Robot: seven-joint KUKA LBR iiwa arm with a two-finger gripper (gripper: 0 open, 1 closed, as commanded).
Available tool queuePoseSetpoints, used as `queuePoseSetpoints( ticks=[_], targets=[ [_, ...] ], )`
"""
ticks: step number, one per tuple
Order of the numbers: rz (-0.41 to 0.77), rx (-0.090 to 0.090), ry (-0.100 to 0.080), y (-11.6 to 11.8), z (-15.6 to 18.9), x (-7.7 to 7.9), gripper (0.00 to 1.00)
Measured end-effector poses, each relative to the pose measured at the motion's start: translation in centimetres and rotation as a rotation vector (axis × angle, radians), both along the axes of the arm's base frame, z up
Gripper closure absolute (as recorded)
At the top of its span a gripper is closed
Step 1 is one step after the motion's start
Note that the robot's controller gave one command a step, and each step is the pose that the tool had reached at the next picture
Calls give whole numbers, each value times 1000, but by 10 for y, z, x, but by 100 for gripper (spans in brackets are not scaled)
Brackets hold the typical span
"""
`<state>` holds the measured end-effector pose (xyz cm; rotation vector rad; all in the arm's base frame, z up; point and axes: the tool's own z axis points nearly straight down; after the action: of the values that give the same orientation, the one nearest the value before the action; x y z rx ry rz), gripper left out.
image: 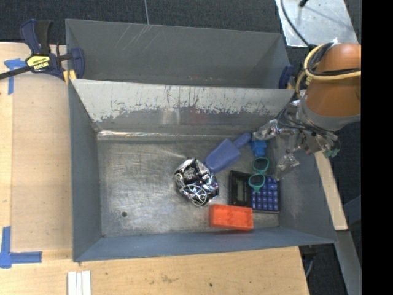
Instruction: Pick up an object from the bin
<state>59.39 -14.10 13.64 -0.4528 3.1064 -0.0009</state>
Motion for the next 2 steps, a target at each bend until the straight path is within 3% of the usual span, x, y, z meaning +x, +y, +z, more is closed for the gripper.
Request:
queuePoseSetpoints(
  ticks=[1, 2],
  targets=[
    [64, -1, -2, -8, -8, 1, 0],
    [348, -2, -2, -6, -26, -4, 0]
  ],
)
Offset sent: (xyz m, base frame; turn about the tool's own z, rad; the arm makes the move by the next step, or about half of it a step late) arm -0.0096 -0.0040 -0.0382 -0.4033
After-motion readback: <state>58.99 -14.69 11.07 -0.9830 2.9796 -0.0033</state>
